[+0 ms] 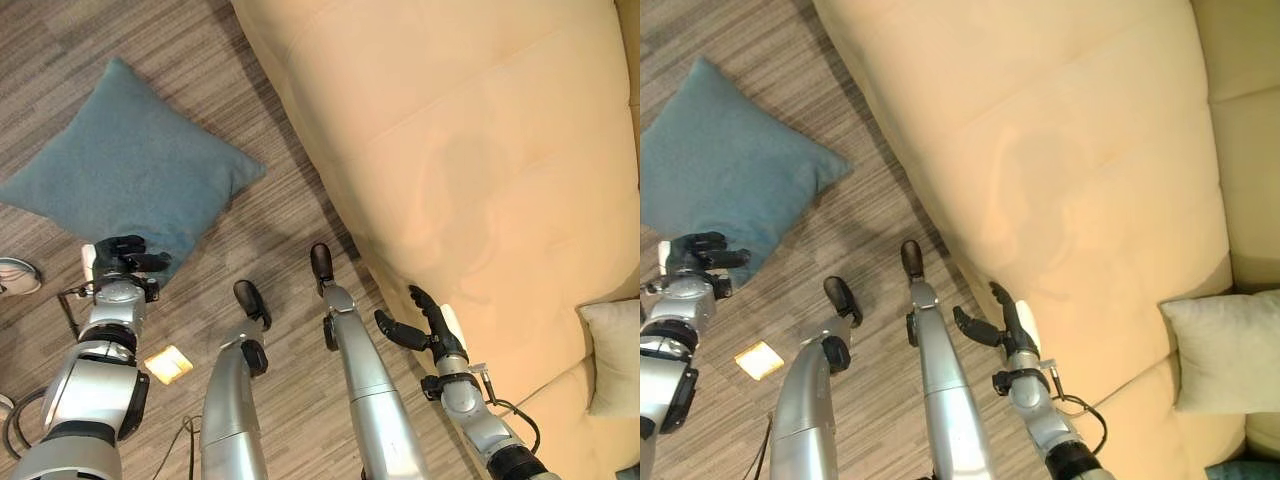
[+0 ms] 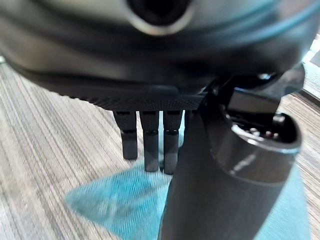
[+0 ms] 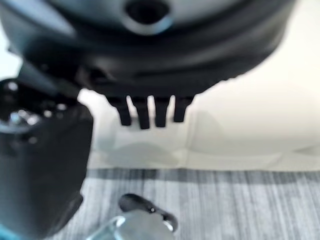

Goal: Pick up all the scattered cushions and arrange them neatly on the sofa.

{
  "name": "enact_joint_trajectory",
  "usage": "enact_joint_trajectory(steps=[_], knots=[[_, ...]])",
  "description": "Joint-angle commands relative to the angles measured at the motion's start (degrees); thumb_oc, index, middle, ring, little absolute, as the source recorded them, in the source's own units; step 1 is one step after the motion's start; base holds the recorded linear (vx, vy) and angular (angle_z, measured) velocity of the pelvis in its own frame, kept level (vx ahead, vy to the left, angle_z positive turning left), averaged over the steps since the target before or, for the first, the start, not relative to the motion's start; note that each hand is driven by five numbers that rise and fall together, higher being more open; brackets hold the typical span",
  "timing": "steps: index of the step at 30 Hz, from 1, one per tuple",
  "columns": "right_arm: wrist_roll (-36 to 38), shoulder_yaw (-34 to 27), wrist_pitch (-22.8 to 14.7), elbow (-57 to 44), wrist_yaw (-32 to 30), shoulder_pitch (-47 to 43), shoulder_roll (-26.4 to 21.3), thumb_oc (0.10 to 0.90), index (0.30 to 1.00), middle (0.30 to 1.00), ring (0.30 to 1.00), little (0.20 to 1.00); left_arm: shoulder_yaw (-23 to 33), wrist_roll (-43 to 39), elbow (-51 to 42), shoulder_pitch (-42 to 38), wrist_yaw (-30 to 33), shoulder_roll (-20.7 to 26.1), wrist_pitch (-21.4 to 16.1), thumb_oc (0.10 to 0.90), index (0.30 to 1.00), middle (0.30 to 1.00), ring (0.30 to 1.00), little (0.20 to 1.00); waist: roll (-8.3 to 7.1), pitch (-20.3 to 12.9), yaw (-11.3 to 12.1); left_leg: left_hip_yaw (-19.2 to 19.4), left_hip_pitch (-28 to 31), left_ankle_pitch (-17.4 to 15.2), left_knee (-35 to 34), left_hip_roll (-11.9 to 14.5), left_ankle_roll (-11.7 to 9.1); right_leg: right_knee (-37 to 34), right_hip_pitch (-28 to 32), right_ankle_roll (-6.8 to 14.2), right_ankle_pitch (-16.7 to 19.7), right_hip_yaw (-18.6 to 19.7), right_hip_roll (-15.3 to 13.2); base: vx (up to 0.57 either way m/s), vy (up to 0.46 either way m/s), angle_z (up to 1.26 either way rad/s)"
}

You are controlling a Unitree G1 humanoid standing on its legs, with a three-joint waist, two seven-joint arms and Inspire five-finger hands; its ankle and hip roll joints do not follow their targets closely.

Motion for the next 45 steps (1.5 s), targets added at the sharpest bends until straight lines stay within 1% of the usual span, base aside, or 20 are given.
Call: enact_joint_trajectory(steps=[1,7,13,14,15,18,20,24,26,29,31,32,35,36,37,39,41,43,44,45], knots=[[-1.2,-0.8,-0.7,-1.9,-0.2,4.8,-3.3,0.800,0.900,0.900,0.900,0.900,3.7,1.3,-1.3,2.9,0.9,2.2,-3.6,0.800,0.900,0.900,0.900,0.900,3.09,-2.6,0.9,-6.8,1.2,1.1,-8.9,2.1,-5.0,-3.7,5.0,2.4,-4.6,-3.7,-1.3,0.00,0.000,0.00],[-1.8,-0.9,-0.5,-1.8,0.5,5.2,-3.5,0.800,0.900,0.900,0.900,0.900,5.0,0.6,-2.5,6.6,0.6,0.3,-4.0,0.800,0.900,0.900,0.900,0.900,3.44,-3.1,1.5,-6.4,5.2,1.7,-11.0,1.7,-5.2,-5.4,8.7,2.4,-4.2,-4.1,-1.6,0.00,0.000,0.00],[-2.2,-1.6,0.2,-1.2,1.5,6.2,-2.9,0.800,0.900,0.900,0.900,0.900,4.8,0.6,-6.2,11.3,0.8,-3.5,-4.2,0.800,0.900,0.900,0.900,0.900,4.02,-4.3,2.5,-6.1,11.4,2.3,-13.4,0.9,-5.3,-6.3,14.4,2.3,-4.5,-4.8,-1.9,0.03,0.007,0.02],[-2.3,-1.6,0.4,-1.4,2.0,6.4,-3.0,0.800,0.900,0.900,0.900,0.900,4.4,0.5,-6.5,11.0,0.8,-4.1,-4.1,0.800,0.900,0.900,0.900,0.900,3.96,-4.6,2.4,-6.2,12.8,2.3,-13.7,0.8,-5.3,-6.3,15.7,2.3,-4.7,-5.0,-1.9,0.07,0.020,-0.01],[-2.4,-1.9,0.4,-1.9,2.5,7.1,-3.3,0.800,0.900,0.900,0.900,0.900,4.8,0.3,-6.7,12.1,0.6,-5.8,-4.1,0.800,0.900,0.900,0.900,0.900,4.15,-4.7,2.6,-6.0,16.5,2.4,-15.4,0.3,-5.3,-6.9,18.8,2.4,-4.9,-5.2,-2.1,0.09,0.038,0.00],[-2.8,-2.6,0.3,-2.4,2.9,8.4,-3.3,0.800,0.900,0.900,0.900,0.900,6.0,-0.6,-7.0,15.2,0.5,-7.7,-4.2,0.800,0.900,0.900,0.900,0.900,4.33,-4.8,2.9,-5.8,20.5,2.3,-16.4,-0.2,-5.3,-7.6,22.6,2.5,-5.1,-5.6,-2.2,0.07,0.024,-0.02],[-2.9,-3.1,0.3,-2.2,3.1,8.9,-3.1,0.800,0.900,0.900,0.900,0.900,6.8,-1.7,-7.1,16.5,0.7,-8.6,-4.3,0.800,0.900,0.900,0.900,0.900,4.45,-4.5,2.8,-5.6,22.3,2.2,-16.7,-0.4,-5.2,-7.7,24.5,2.4,-5.4,-5.5,-2.2,0.04,0.022,0.03],[-2.7,-3.9,-0.2,-3.0,3.3,9.7,-3.7,0.800,0.900,0.900,0.900,0.900,7.0,-1.0,-7.6,16.3,0.9,-7.5,-4.4,0.800,0.900,0.900,0.900,0.900,4.63,-3.7,2.6,-5.5,22.7,2.2,-16.4,-0.6,-5.1,-7.6,25.2,2.2,-5.7,-5.7,-2.2,0.00,0.002,0.01],[-2.6,-4.4,-1.2,-4.6,3.7,10.9,-4.7,0.800,0.900,0.900,0.900,0.900,6.9,3.3,-7.4,15.8,1.5,-5.0,-4.0,0.800,0.900,0.900,0.900,0.900,4.75,-2.9,2.1,-5.4,20.6,2.5,-15.5,-0.4,-5.1,-7.9,23.8,2.1,-5.3,-5.7,-2.1,-0.06,-0.008,0.05],[-2.7,-4.4,-1.9,-5.5,4.1,11.7,-5.7,0.800,0.900,0.900,0.900,0.900,7.8,6.2,-7.6,15.4,3.6,-3.0,-3.5,0.800,0.900,0.900,0.900,0.900,4.68,-1.6,1.6,-5.1,17.2,2.8,-14.3,0.0,-5.0,-8.1,21.3,2.0,-4.6,-5.7,-2.0,-0.08,0.004,0.05],[-2.9,-4.5,-2.2,-6.1,4.2,12.2,-6.2,0.800,0.900,0.900,0.900,0.900,8.4,6.1,-8.0,15.4,4.2,-2.7,-3.7,0.800,0.900,0.900,0.900,0.900,4.71,-1.4,1.5,-5.2,15.7,2.9,-14.0,0.2,-5.0,-8.1,19.9,2.0,-4.4,-5.7,-2.0,-0.06,-0.004,-0.01],[-3.1,-4.3,-2.5,-6.6,4.3,12.8,-6.8,0.800,0.900,0.900,0.900,0.900,9.7,5.6,-9.2,15.4,5.5,-2.5,-3.9,0.800,0.900,0.900,0.900,0.900,4.68,-1.0,1.4,-5.5,12.8,3.2,-13.5,0.5,-5.0,-8.0,17.1,2.0,-4.0,-5.9,-2.0,-0.04,-0.012,-0.03],[-3.1,-4.4,-3.1,-7.8,4.5,13.3,-7.5,0.800,0.900,0.900,0.900,0.900,11.5,3.7,-9.7,15.1,6.6,-2.4,-3.8,0.800,0.900,0.900,0.900,0.900,4.67,-0.5,1.3,-5.8,8.6,3.6,-12.8,0.7,-5.0,-7.6,13.3,2.0,-3.7,-5.8,-2.2,-0.02,-0.005,-0.01],[-3.1,-4.4,-3.1,-7.8,4.5,13.3,-7.5,0.800,0.900,0.900,0.900,0.900,11.5,3.7,-9.7,15.1,6.6,-2.4,-3.8,0.800,0.900,0.900,0.900,0.900,4.69,-0.5,1.3,-5.8,8.5,3.6,-12.8,0.7,-5.0,-7.6,13.2,2.0,-3.7,-5.8,-2.2,0.00,0.000,0.00],[-2.7,-4.6,-3.6,-8.9,4.2,13.3,-8.1,0.800,0.900,0.900,0.900,0.900,12.2,2.1,-9.5,13.8,7.2,-1.8,-3.9,0.800,0.900,0.900,0.900,0.900,4.56,0.0,1.1,-5.9,5.3,3.4,-11.8,0.8,-5.0,-7.2,10.3,2.2,-3.6,-5.6,-2.4,0.00,0.000,0.00],[-1.8,-5.0,-4.1,-9.3,3.4,12.8,-8.2,0.800,0.900,0.900,0.900,0.900,10.7,3.2,-9.6,11.7,7.8,-1.0,-3.5,0.800,0.900,0.900,0.900,0.900,4.54,0.8,0.6,-6.2,1.0,2.9,-9.7,1.0,-4.7,-6.2,6.4,2.4,-3.5,-5.5,-2.7,-0.06,0.026,0.01],[-1.6,-5.7,-4.5,-10.3,2.1,12.6,-8.8,0.800,0.900,0.900,0.900,0.900,8.9,6.8,-12.8,11.4,9.7,-0.1,-3.0,0.800,0.900,0.900,0.900,0.900,4.38,2.0,0.1,-6.7,-3.9,2.2,-6.2,1.1,-4.2,-4.1,2.3,2.3,-3.6,-5.1,-2.8,-0.07,0.032,0.03],[-1.8,-6.9,-4.5,-11.3,1.3,12.9,-8.4,0.800,0.900,0.900,0.900,0.900,9.2,10.5,-21.4,12.5,13.2,1.6,-2.0,0.800,0.900,0.900,0.900,0.900,4.62,2.7,0.2,-7.2,-8.7,0.8,-1.9,0.8,-3.4,0.3,-3.0,2.0,-4.8,-4.3,-2.8,-0.01,0.045,0.05],[-1.3,-7.8,-4.4,-10.9,0.2,12.7,-8.0,0.800,0.900,0.900,0.900,0.900,10.1,11.9,-25.6,12.3,16.5,3.7,-1.5,0.800,0.900,0.900,0.900,0.900,4.84,2.9,0.2,-7.5,-11.3,-0.1,0.3,0.6,-3.1,3.5,-5.8,1.9,-6.0,-4.0,-2.6,0.05,0.024,0.04],[-0.6,-8.2,-4.4,-10.7,0.3,12.7,-7.3,0.800,0.900,0.900,0.900,0.900,11.1,13.6,-28.6,12.8,17.7,5.1,-0.3,0.800,0.900,0.900,0.900,0.900,4.96,2.7,0.4,-7.7,-13.4,-0.9,2.3,0.4,-2.9,6.1,-8.0,1.7,-7.1,-3.7,-2.8,0.07,0.008,0.07]])
